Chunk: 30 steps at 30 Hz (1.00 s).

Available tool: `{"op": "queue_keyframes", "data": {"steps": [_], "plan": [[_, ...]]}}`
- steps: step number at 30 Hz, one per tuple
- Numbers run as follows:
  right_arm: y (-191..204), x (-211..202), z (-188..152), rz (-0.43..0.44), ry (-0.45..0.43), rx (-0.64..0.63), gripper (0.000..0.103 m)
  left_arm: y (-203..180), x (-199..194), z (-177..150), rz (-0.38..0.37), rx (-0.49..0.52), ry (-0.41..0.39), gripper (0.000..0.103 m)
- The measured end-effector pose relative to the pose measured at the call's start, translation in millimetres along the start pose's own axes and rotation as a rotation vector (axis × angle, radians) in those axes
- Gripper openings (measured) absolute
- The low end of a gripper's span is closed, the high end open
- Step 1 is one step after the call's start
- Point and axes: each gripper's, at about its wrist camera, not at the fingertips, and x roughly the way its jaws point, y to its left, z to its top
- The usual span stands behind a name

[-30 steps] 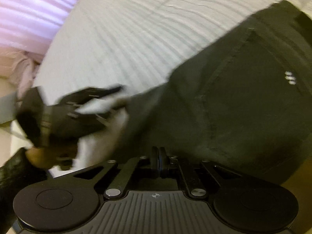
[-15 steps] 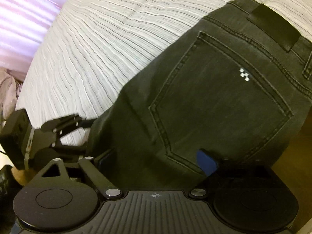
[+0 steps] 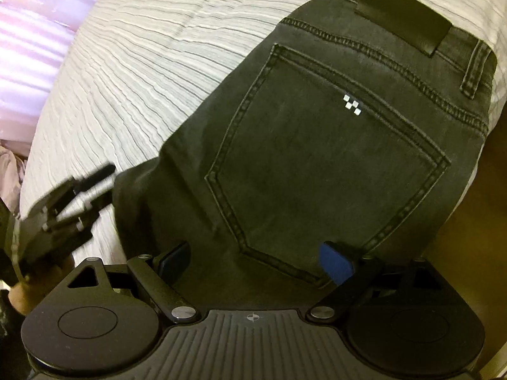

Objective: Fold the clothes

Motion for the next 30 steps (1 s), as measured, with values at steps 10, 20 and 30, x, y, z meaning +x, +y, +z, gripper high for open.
{"op": "queue_keyframes", "data": {"steps": [10,20,30], "plan": [[1.7,-9.5,2.7,-0.020,0.003,-0.005,0.092,16.7,45.2,16.6,-0.236,-0.014,0.077,0.045],[40.5,-20.1,14.9,0.079,-0.004,-0.144,0.091,-12.8,12.1,17.9,-0.215,-0.098,-0.007,0.043],[45.4,-8.2,26.2,0.039,0.003,-0.139,0.091,20.0,56.8,28.1,-0.152,-0.053,-0.024,0.051]]}}
